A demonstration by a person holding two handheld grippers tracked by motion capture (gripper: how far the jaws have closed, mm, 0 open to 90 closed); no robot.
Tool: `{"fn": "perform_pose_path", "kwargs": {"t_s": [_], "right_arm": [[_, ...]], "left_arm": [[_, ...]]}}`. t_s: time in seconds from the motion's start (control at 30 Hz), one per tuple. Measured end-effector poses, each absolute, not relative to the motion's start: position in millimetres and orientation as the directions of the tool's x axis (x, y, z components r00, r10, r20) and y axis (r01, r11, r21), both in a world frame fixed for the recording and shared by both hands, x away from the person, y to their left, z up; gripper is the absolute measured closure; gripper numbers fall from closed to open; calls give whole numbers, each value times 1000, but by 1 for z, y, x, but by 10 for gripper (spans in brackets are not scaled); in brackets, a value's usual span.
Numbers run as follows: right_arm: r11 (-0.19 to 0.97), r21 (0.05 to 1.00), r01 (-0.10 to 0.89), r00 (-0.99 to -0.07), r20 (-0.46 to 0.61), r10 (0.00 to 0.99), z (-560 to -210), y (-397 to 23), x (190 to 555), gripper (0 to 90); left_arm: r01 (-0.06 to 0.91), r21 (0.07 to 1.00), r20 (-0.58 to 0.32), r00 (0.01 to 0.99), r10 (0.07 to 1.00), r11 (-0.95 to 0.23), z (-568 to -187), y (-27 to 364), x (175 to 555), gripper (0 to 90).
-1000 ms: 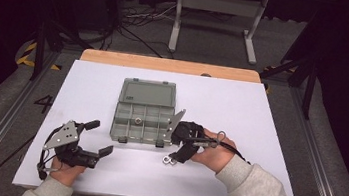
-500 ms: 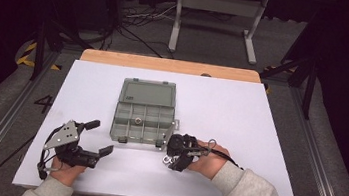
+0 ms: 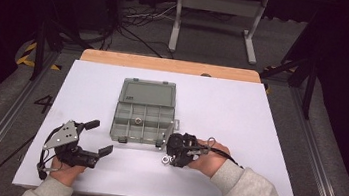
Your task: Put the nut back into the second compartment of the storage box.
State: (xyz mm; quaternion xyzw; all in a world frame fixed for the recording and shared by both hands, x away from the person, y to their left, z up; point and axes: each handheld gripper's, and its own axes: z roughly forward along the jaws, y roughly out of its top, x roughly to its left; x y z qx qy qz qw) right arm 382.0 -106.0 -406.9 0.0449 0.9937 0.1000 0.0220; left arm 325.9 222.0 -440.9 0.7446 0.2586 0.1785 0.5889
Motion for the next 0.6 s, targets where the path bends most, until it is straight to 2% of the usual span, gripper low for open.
{"fn": "perform_pose_path", "kwargs": {"t_s": [0.3,0.6], "right_arm": [[956,287,50,-988,-123,89,-348,-85,401,701],[952,302,49,-983,-152,99,-330,-47,439,701]], "left_arm": [[171,971,-40,801,597,-165,-440,226,324,50],[173,973,-49,801,597,-152,-440,227,323,51]]}}
